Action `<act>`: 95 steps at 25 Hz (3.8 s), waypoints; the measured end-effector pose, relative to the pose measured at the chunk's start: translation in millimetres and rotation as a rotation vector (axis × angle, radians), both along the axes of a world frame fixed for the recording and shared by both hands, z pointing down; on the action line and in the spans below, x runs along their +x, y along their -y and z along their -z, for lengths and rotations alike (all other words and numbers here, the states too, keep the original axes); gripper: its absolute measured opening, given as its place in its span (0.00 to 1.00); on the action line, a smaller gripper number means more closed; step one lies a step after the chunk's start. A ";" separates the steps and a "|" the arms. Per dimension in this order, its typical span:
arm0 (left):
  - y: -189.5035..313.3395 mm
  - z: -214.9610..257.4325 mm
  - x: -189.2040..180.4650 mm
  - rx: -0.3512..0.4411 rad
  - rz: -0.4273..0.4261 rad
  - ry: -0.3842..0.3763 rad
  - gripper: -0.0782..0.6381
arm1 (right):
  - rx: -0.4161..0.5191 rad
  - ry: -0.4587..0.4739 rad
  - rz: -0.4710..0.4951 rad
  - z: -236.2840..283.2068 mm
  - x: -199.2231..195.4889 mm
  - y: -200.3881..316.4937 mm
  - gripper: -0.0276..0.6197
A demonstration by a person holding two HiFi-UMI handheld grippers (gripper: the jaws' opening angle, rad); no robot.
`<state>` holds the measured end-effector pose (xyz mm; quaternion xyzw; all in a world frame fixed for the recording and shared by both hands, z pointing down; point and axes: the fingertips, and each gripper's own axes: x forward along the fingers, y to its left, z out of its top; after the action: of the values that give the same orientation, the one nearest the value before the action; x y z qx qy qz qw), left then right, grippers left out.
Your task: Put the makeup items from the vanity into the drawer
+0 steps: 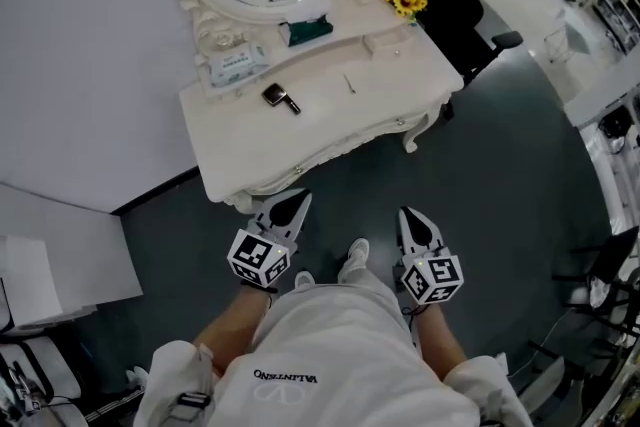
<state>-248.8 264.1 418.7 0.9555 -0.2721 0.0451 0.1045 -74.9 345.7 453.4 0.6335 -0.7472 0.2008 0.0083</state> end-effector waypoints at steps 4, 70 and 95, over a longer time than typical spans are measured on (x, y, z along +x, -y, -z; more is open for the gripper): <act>24.8 1.2 32.4 -0.001 0.025 0.003 0.11 | 0.009 0.010 0.028 2.4 30.3 28.7 0.06; 343.7 -155.2 195.5 -0.254 0.112 0.212 0.77 | -0.198 -0.013 0.161 -77.8 98.9 373.5 0.06; 373.4 -231.1 223.0 -0.453 0.265 0.395 0.78 | -0.343 0.018 0.298 -155.6 120.5 436.5 0.06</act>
<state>-25.8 -109.3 649.8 0.8370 -0.3922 0.2751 0.2643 45.6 -90.8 608.9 0.5037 -0.7874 0.3270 0.1389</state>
